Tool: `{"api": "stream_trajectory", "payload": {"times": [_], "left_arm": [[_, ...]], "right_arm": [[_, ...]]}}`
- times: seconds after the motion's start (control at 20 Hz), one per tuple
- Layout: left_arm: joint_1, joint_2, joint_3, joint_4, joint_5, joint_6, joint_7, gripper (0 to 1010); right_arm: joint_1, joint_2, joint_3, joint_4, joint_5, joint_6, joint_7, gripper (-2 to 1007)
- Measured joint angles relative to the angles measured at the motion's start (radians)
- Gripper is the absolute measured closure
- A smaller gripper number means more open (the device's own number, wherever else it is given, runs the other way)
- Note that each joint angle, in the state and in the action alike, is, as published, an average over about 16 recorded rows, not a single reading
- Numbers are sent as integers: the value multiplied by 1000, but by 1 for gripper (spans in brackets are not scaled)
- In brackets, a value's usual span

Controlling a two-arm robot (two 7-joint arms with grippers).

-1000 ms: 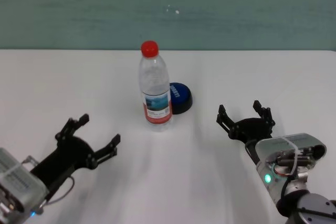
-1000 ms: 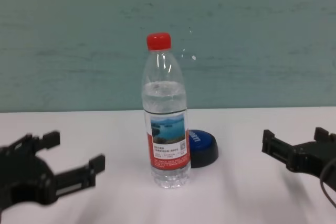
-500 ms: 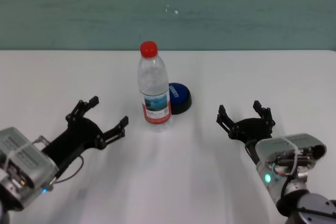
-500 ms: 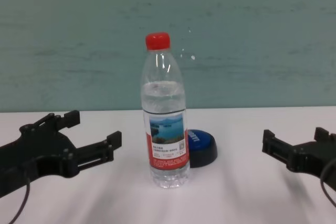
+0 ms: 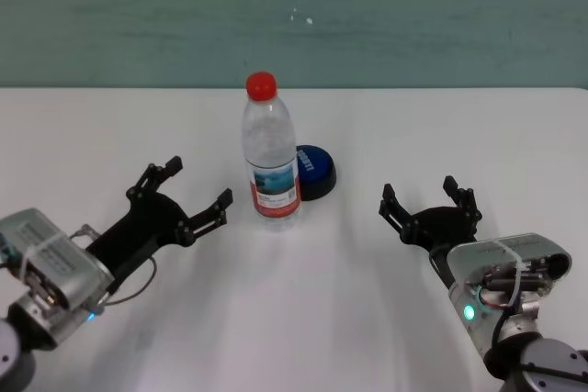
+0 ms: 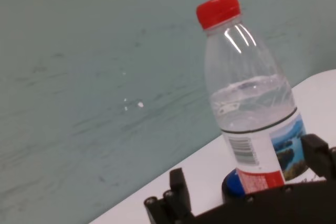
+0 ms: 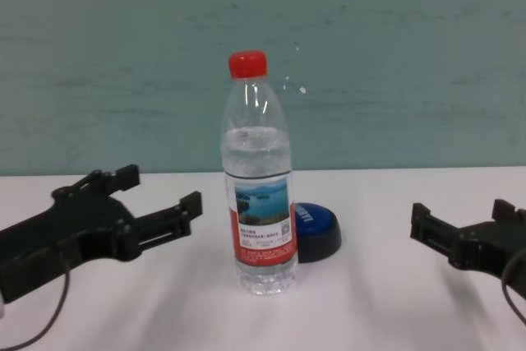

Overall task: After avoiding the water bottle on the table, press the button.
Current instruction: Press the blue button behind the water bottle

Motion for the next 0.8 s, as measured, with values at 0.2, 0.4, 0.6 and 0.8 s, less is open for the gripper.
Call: {"api": "stream_trajectory", "payload": {"times": [0.2, 0.4, 0.6, 0.8], "left_arm": [[-28, -8, 15, 36, -14, -10, -14, 10], [-50, -15, 30, 66, -24, -14, -25, 10], [-64, -21, 42, 91, -29, -17, -28, 10], [-74, -26, 49, 113, -32, -19, -29, 10]], "right_arm": [[0, 0, 0, 0, 0, 0, 0, 1], [0, 0, 0, 0, 0, 0, 0, 1], [0, 0, 0, 0, 0, 0, 0, 1], [0, 0, 0, 0, 0, 0, 0, 1]]}}
